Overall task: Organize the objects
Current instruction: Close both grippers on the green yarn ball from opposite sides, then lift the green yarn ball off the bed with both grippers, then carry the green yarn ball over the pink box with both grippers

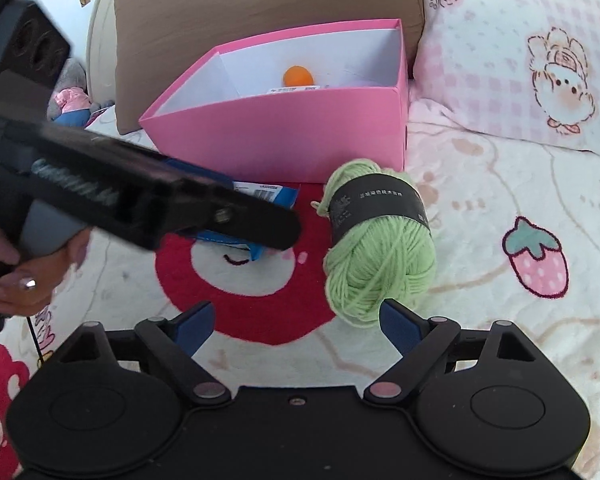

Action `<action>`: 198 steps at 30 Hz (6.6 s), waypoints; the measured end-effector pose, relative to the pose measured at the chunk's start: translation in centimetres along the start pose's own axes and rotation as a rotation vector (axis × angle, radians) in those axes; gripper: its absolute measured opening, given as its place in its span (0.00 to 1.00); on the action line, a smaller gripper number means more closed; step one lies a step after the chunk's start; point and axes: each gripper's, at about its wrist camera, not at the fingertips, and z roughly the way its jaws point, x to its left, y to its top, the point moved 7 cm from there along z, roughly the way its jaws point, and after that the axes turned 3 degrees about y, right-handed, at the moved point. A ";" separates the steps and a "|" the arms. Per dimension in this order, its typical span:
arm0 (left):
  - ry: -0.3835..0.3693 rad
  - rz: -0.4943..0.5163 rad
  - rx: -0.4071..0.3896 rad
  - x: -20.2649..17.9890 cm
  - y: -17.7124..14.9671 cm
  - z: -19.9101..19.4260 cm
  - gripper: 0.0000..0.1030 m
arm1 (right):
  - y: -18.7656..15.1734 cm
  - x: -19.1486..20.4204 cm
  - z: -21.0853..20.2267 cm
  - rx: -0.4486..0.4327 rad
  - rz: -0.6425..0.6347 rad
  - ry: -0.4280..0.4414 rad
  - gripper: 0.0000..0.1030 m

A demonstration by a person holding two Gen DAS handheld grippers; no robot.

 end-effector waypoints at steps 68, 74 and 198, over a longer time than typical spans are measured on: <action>-0.157 -0.406 -0.103 -1.5 3.8 9.6 0.73 | 2.9 -9.6 3.3 -0.094 -0.125 -0.270 0.60; -0.156 -0.414 -0.098 -1.5 3.3 9.2 0.71 | 2.2 -8.0 2.5 -0.101 -0.178 -0.276 0.59; 0.032 -0.431 -0.055 -0.1 -3.6 -15.9 0.59 | 0.7 12.4 -1.0 -0.041 -0.292 -0.033 0.64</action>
